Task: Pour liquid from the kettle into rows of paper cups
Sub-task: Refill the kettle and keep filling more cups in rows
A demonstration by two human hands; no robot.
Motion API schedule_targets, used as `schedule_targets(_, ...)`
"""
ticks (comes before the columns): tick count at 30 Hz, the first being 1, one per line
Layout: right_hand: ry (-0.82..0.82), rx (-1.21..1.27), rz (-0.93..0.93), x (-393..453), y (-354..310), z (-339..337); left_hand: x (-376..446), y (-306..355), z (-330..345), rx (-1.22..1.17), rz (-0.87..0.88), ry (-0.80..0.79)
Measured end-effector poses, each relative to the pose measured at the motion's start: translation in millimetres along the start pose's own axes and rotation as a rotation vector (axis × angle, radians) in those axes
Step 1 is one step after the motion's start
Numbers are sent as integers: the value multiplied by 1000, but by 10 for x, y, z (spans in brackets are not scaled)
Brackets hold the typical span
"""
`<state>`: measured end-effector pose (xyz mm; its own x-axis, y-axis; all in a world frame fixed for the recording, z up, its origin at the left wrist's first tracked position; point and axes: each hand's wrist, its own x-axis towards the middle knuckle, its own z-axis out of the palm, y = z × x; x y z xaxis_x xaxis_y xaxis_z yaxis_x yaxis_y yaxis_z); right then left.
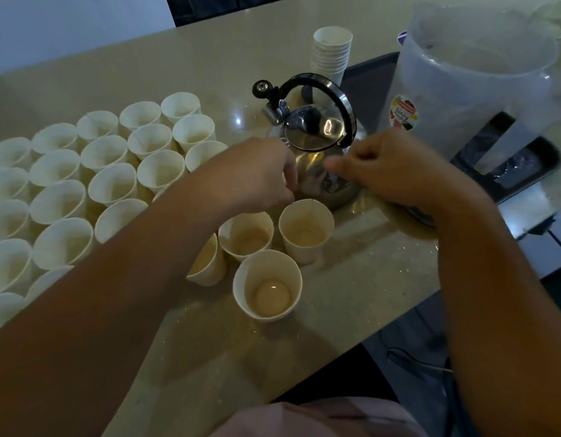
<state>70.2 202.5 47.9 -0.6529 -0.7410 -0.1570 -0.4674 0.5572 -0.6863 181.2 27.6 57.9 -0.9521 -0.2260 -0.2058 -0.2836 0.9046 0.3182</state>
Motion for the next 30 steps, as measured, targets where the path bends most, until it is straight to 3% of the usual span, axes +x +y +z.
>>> schedule_targets(3,-274,-168,84,-63,36,121,-20,7,68,28,-34,-18)
schedule_targets(6,-387,-199,124,-68,40,222,-54,24,124,2,-49,-50)
schedule_targets(12,-337,-172,129,-16,44,290,-130,36,217,-64,-46,-109)
schedule_targets(20,-307,-304,86,64,-212,-52,-267,-42,71,-372,21,-162)
schedule_targets(27,-305,-183,17,169,-683,-501,-345,-117,-8,-540,71,6)
schedule_targets(30,-309,-155,-59,257,-941,-595,-429,-157,-82,-647,56,176)
